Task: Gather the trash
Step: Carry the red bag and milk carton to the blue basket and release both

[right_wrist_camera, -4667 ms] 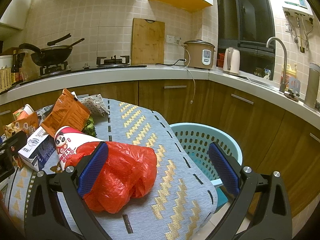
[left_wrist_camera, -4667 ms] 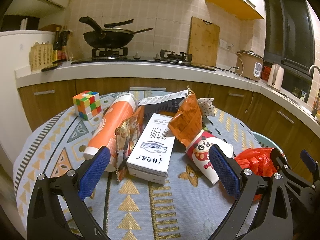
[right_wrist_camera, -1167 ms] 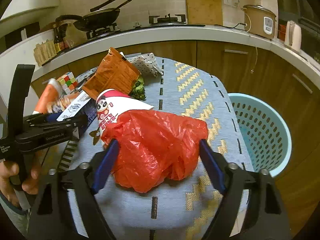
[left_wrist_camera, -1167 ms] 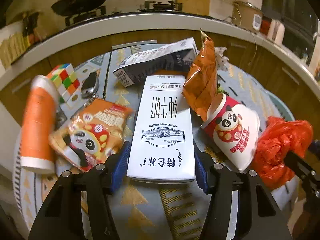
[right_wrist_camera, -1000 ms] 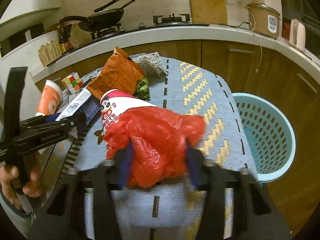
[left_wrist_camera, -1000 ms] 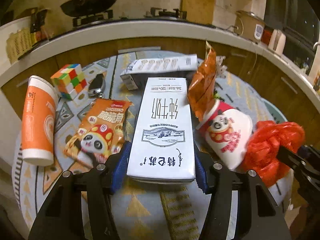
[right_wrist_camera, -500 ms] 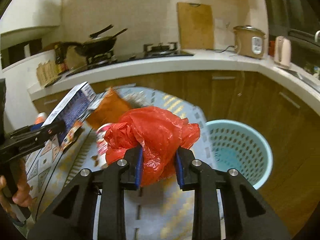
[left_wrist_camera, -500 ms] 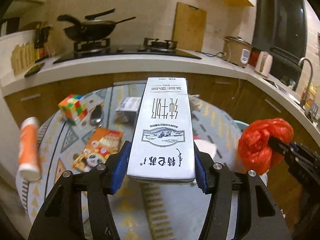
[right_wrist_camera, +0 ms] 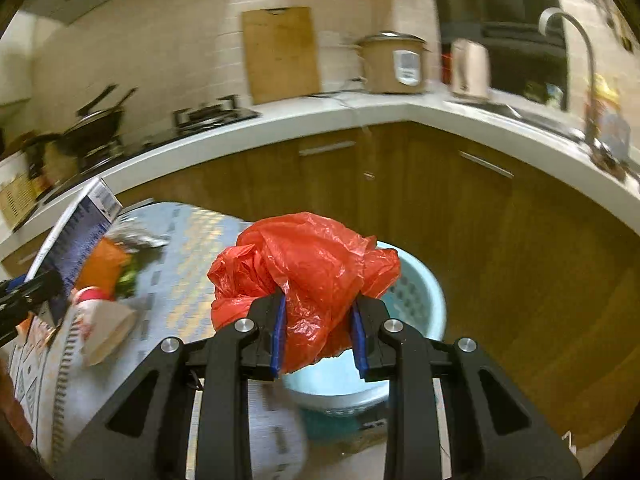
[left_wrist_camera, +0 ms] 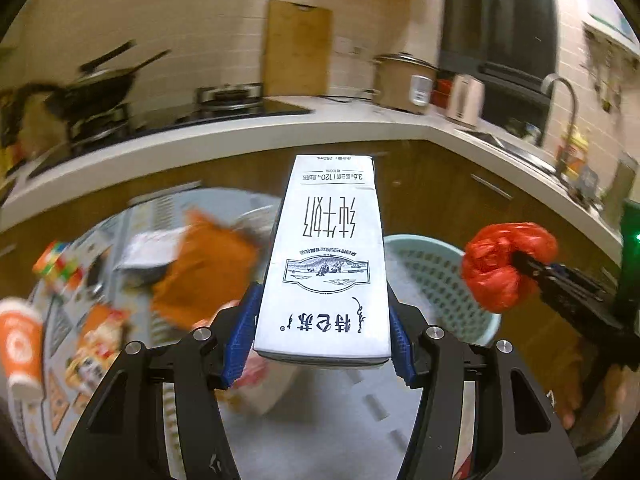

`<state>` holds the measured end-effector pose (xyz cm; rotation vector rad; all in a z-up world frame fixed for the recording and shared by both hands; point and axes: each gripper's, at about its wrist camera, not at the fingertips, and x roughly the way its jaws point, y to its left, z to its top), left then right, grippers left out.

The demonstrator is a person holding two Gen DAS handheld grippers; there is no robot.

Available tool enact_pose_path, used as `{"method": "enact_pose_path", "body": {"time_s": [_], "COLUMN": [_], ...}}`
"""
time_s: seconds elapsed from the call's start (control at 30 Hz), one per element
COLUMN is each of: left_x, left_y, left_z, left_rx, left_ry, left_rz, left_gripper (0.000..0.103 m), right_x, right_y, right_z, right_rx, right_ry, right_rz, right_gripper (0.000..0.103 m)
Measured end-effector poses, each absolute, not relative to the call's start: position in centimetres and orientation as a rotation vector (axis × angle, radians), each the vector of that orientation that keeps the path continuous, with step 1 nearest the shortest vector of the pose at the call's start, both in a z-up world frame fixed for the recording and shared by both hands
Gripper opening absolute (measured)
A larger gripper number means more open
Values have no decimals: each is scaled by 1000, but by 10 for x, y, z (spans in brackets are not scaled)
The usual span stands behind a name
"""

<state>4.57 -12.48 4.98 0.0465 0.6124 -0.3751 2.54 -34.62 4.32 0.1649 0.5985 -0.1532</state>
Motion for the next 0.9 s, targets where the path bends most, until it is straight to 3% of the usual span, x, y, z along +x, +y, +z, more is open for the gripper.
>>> {"method": "enact_pose_path", "body": {"time_s": [0.3, 0.77, 0.9], "left_x": [82, 113, 115], "left_y": [-227, -272, -273], "left_z": [22, -30, -34], "left_rx": [117, 116, 108], "left_ry": [740, 893, 911], "left_rz": [-549, -610, -609], "left_gripper": [55, 56, 58], "right_x": [36, 61, 63], "right_y": [-393, -400, -401], "right_z": [5, -26, -29], "right_rx": [201, 164, 180], "right_ry": [722, 822, 835], "right_rz": [-248, -257, -240], "right_gripper": [23, 27, 39]}}
